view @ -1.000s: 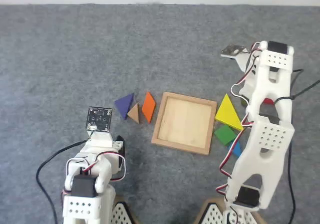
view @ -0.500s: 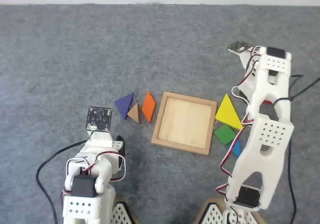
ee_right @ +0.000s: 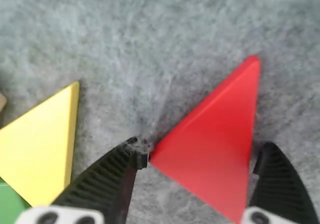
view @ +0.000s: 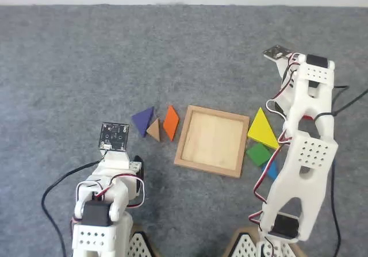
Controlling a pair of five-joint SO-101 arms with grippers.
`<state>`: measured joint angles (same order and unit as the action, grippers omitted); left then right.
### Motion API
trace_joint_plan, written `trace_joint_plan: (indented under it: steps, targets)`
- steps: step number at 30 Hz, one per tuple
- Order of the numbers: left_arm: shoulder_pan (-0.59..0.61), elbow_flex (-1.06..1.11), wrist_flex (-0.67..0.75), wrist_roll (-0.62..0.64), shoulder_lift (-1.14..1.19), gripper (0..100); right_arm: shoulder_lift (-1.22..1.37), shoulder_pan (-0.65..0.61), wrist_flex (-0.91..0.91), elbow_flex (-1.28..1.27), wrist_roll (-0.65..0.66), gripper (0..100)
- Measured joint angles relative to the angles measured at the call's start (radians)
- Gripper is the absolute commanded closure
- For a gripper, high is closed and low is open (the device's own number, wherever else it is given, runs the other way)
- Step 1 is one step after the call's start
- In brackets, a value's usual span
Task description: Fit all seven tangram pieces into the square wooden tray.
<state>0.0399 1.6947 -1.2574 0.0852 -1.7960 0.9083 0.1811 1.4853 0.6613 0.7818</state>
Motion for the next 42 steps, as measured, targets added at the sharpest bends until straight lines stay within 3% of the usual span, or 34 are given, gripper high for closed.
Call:
trace_joint_plan:
  steps: [10,20,28,33,37,42]
  targets:
    - [0.000,0.000,0.000,0.000,0.000,91,0.002,0.000,0.020,0.014,0.000,68.2]
    - [0.000,0.000,0.000,0.000,0.000,91,0.020,0.000,0.201,0.150,-0.003,68.2]
    - [0.000,0.000,0.000,0.000,0.000,91,0.020,0.002,0.270,0.308,-0.107,67.9]
    - [0.000,0.000,0.000,0.000,0.000,91,-0.071,-0.021,0.270,0.198,-0.126,67.5]
    - [0.000,0.000,0.000,0.000,0.000,91,-0.166,-0.072,0.269,0.038,-0.127,60.4]
    - [0.000,0.000,0.000,0.000,0.000,91,-0.173,-0.063,0.183,0.018,-0.132,55.5]
